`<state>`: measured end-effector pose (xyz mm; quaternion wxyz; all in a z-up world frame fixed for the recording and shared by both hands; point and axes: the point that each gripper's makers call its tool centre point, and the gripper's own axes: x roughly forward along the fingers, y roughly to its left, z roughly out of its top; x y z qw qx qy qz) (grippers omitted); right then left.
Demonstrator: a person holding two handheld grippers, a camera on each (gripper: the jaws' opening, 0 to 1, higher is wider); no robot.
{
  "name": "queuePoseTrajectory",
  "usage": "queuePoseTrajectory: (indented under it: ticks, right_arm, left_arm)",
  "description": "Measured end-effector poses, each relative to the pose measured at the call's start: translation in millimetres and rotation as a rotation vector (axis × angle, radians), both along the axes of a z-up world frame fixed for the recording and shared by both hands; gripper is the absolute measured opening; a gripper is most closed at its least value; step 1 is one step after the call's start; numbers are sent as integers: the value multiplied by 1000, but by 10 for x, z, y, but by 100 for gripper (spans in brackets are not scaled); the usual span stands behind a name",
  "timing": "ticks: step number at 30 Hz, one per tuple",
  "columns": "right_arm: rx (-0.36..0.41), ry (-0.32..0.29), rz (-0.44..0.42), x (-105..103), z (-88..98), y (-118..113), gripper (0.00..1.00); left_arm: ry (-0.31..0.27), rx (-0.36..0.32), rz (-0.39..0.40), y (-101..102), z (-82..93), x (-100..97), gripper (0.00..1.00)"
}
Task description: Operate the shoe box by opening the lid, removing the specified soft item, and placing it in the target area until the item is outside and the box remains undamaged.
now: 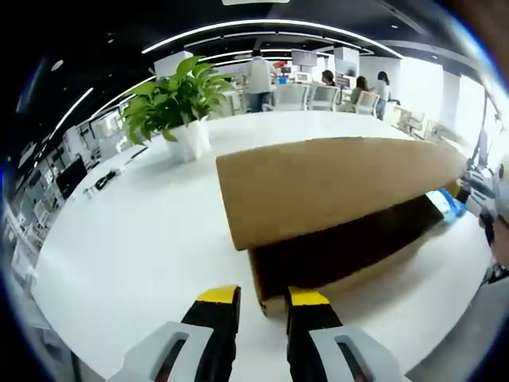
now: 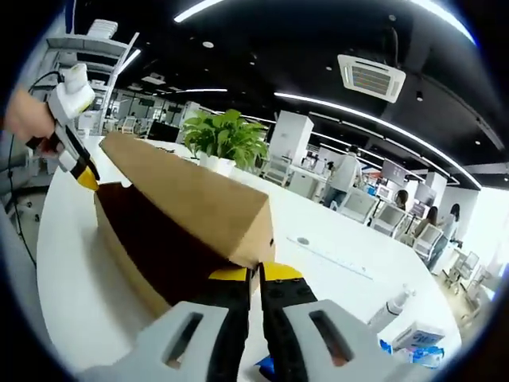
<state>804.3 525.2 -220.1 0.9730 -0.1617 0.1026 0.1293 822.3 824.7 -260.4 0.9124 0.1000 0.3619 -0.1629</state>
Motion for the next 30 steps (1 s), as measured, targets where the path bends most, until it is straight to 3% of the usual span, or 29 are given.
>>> queuePoseTrajectory:
  ticks: [7,16,19,25,30]
  right_arm:
    - [1,74,-1,-136,-161,-29,0]
    - [-7,122,5,-246,-273,-50,0]
    - [21,164,25,-304,-341,-1,0]
    - [19,180,10,-358,-371,-49,0]
    - [74,228,22,-466,-396,-26,10]
  left_arm:
    - [28,4,-9,37,-28,-220,24]
    - [43,-2,-12,71,-66,-271,24]
    - [45,-6,-13,68,-70,-264,24]
    - [54,-6,-20,62,-90,-262,24]
    - [58,-20,-31,28,-79,-281,25]
